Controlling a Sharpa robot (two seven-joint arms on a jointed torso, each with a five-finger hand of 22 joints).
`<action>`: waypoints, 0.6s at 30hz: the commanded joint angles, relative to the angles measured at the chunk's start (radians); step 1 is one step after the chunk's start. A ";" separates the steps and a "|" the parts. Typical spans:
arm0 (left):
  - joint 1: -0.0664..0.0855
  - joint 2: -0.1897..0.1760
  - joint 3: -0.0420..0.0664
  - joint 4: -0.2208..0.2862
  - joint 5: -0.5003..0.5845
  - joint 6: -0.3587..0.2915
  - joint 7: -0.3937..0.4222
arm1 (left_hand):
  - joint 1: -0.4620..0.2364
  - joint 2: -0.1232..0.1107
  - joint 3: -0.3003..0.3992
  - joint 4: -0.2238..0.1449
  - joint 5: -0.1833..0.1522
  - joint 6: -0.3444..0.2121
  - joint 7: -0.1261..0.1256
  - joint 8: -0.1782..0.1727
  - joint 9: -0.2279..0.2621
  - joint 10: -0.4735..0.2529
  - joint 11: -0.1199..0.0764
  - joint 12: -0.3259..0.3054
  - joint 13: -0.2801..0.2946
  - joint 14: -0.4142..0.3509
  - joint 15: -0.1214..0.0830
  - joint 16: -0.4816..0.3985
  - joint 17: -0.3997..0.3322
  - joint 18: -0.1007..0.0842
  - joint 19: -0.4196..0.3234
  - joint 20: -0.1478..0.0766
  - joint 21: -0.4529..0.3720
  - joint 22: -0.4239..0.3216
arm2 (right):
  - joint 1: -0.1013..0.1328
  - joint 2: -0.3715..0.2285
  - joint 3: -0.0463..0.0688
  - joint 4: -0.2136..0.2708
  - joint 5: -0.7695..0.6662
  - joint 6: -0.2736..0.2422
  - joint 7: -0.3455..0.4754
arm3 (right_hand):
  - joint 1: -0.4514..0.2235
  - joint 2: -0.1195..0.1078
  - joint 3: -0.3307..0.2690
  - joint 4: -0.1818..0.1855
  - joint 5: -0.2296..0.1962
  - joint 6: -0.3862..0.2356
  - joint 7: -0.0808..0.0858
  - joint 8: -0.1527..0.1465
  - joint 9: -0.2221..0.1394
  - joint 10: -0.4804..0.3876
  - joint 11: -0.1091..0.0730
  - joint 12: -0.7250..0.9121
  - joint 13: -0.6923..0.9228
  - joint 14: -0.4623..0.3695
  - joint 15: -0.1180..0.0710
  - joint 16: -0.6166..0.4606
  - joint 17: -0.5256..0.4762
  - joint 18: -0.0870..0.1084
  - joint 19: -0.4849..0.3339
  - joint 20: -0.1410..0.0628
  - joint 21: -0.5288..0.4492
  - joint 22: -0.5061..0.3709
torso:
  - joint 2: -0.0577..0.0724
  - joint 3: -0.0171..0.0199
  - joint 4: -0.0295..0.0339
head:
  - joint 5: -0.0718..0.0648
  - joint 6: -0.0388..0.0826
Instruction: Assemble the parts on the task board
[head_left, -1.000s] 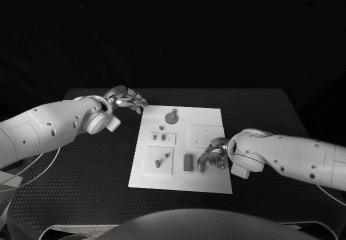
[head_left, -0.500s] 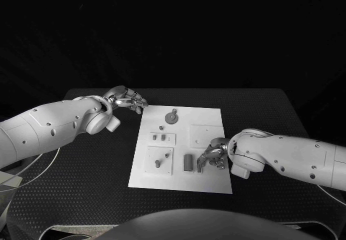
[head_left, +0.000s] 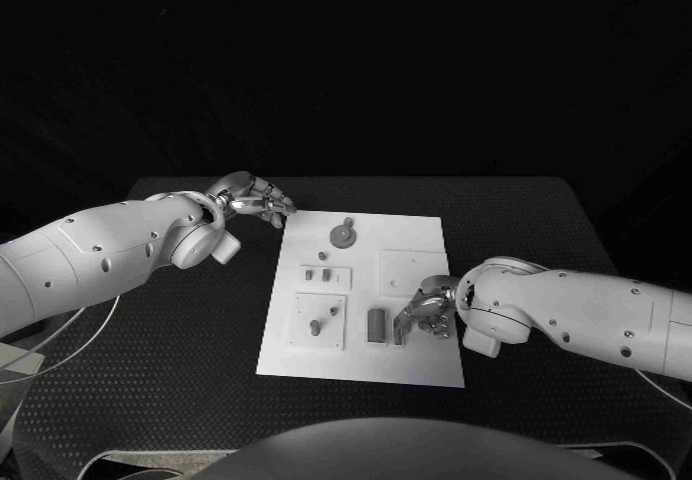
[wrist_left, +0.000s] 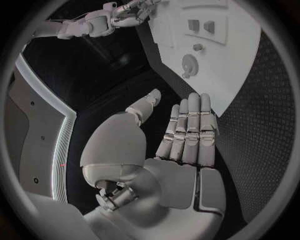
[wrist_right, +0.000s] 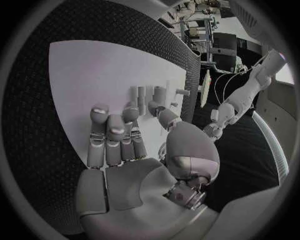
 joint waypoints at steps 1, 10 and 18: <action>0.001 0.001 0.001 0.001 -0.001 0.011 0.007 | -0.007 0.000 -0.001 0.008 0.005 -0.006 -0.003 0.003 -0.002 -0.006 -0.002 0.005 0.002 0.007 -0.002 -0.004 0.001 -0.001 -0.007 0.002 0.001 -0.002 | -0.004 -0.002 -0.001 0.002 -0.003 0.014 0.028 | -0.003 -0.007 -0.001 0.006 -0.001 -0.023 0.018 -0.003 -0.001 -0.010 0.001 -0.003 -0.002 -0.006 0.002 -0.004 -0.001 0.025 0.000 -0.004 -0.006 0.005 | 0.000 0.0003 0.0003 | -0.001 0.000; 0.001 0.000 0.001 -0.001 -0.003 0.004 0.012 | -0.007 0.000 -0.001 0.008 0.005 -0.006 -0.003 0.003 -0.002 -0.007 -0.002 0.005 0.002 0.008 -0.002 -0.005 0.002 -0.001 -0.007 0.002 0.001 -0.002 | -0.001 -0.048 -0.001 0.016 -0.031 -0.013 0.075 | -0.003 -0.019 -0.001 0.007 -0.001 -0.024 0.019 -0.003 -0.001 -0.010 0.002 -0.001 -0.001 -0.006 0.003 -0.004 -0.001 0.025 0.000 -0.004 -0.006 0.005 | -0.001 0.0003 0.0000 | 0.001 0.000; 0.001 0.001 0.001 -0.003 0.009 -0.006 0.019 | -0.007 -0.001 -0.002 0.008 0.005 -0.005 -0.003 0.004 -0.001 -0.006 -0.002 0.007 0.002 0.007 -0.002 -0.007 0.003 -0.001 -0.008 0.002 0.001 -0.002 | 0.047 -0.099 0.006 0.050 -0.045 -0.027 0.137 | -0.003 -0.053 0.005 0.021 0.000 -0.028 0.021 -0.002 -0.004 -0.012 0.003 0.000 -0.002 -0.007 0.005 -0.007 -0.002 0.025 -0.001 -0.004 -0.009 0.005 | -0.001 0.0013 -0.0008 | -0.002 0.001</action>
